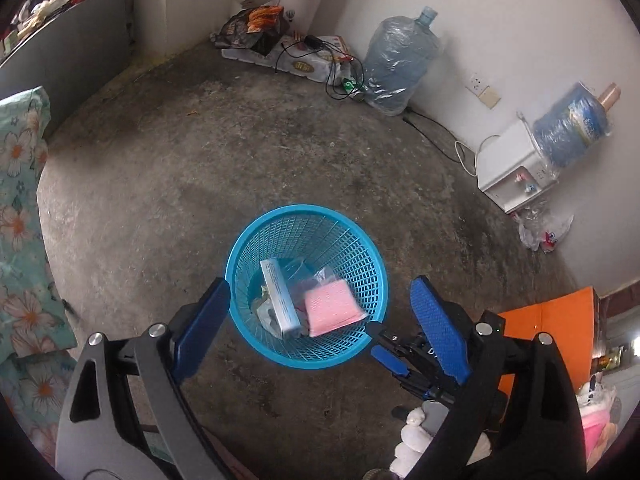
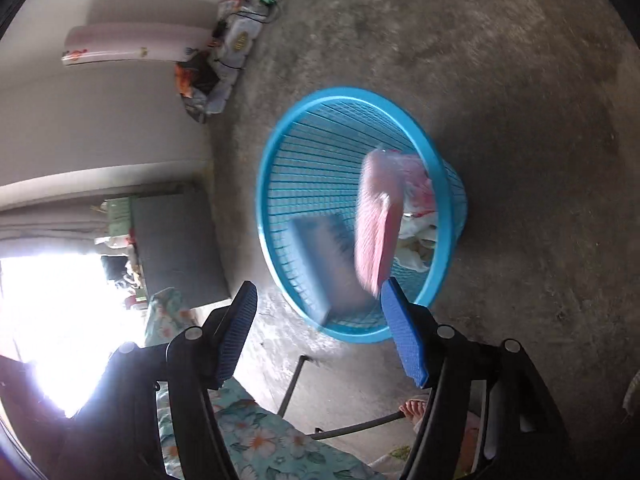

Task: Collect trash
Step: 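Open both grippers to drop the box and sponge into the wastebasket, then move both tools back over the pile on the bed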

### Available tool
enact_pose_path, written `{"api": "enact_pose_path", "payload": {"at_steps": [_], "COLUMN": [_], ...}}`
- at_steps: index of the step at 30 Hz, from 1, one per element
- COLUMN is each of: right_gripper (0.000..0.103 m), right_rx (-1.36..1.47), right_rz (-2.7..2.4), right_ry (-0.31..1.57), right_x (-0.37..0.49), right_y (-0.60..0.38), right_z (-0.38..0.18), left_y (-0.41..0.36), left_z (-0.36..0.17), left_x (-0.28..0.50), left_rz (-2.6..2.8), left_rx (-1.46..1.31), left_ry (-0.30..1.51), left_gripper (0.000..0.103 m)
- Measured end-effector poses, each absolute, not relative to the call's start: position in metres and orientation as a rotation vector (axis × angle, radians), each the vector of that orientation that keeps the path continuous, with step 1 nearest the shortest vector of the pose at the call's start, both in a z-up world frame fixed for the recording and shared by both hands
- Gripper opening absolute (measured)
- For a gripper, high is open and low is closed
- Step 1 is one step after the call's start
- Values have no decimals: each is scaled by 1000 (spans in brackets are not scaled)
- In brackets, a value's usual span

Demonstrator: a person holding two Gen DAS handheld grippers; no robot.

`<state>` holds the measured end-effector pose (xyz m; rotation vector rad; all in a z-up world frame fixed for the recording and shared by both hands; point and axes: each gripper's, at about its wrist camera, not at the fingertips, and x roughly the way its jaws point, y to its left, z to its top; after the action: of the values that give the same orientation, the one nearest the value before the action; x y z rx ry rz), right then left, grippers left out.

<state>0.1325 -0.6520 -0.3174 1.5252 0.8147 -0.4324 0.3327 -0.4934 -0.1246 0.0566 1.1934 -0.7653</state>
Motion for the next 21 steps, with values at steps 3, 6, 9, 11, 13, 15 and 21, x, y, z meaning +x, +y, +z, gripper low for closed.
{"api": "enact_pose_path", "payload": {"at_steps": [3,6,9,11,13,15,21], "right_gripper": [63,63,63,63,63,63,67], "right_rx": [1537,1544,1539,1501,1438,1352,1018], "right_rz": [-414,-399,-368,-335,-299,-259,-143], "right_ry": [802,794,764,737,712,689,647], "right_x": [125,121,117,118,116,115,113], "right_y": [-643,-635,-627,-620,-610,-597,-538], "right_z": [-327,-327,-316,-297,-268,-235,-126], "left_y": [-476,-459,-436,-420,-400,-377,-297], "left_z": [-118,-98,-70,-50,-27,-6,52], "left_x": [333,331,322,316,305,290,235], "left_rz": [-778,-793,-810,-815,-822,-827,-853], "left_rx": [38,32,1,-19,-48,-62,-122], "left_ry": [1188,1131,1073,1031,983,931,789], "left_gripper": [87,87,87,87,87,87,87]}}
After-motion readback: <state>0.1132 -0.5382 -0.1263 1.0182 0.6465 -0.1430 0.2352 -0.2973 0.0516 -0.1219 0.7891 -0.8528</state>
